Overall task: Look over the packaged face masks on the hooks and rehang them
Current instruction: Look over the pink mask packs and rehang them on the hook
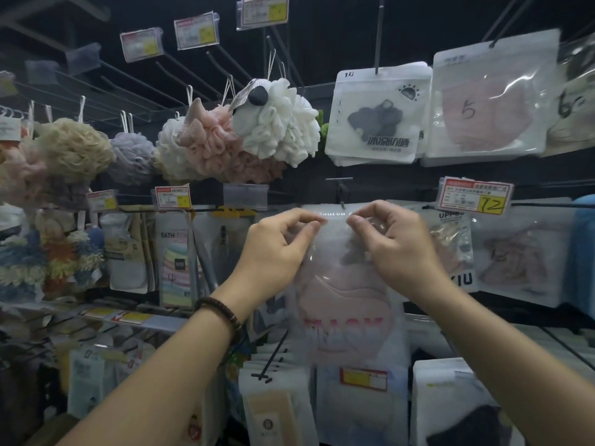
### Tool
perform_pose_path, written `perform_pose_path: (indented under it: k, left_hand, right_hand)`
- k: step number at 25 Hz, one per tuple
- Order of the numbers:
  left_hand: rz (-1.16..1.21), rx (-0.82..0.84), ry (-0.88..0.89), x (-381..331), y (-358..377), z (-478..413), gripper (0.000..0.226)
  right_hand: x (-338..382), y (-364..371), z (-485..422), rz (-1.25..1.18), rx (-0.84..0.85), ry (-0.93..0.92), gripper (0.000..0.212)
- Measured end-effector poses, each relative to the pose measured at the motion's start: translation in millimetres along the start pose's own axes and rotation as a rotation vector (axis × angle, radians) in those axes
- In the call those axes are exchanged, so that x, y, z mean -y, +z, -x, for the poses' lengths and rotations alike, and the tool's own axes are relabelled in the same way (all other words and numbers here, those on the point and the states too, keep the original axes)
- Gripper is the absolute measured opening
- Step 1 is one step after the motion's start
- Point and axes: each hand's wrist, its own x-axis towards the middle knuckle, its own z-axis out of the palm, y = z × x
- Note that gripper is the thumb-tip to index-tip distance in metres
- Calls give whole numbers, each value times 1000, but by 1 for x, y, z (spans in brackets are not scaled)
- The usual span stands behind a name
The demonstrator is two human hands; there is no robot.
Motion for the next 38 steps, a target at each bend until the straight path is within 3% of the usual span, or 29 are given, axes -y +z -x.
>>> perform_pose_path:
  k: [8, 25, 28, 33, 38]
  left_hand:
    - [-25, -162, -38, 8, 21, -46, 13]
    - [-21, -94, -115, 12, 33, -58, 19]
    - [9, -79, -145, 14, 34, -59, 18]
    - [-149, -119, -69, 15, 42, -61, 18]
    - [-190, -180, 32, 28, 57, -59, 15]
  right_hand:
    - [2, -4, -43, 115, -100, 64, 16]
    - [5, 2, -53, 160, -176, 220, 17]
    - [6, 2, -54, 186, -163, 186, 20]
    - [-3, 4, -51, 251, -162, 135, 18]
    - [-9, 8, -35, 495, -133, -67, 20]
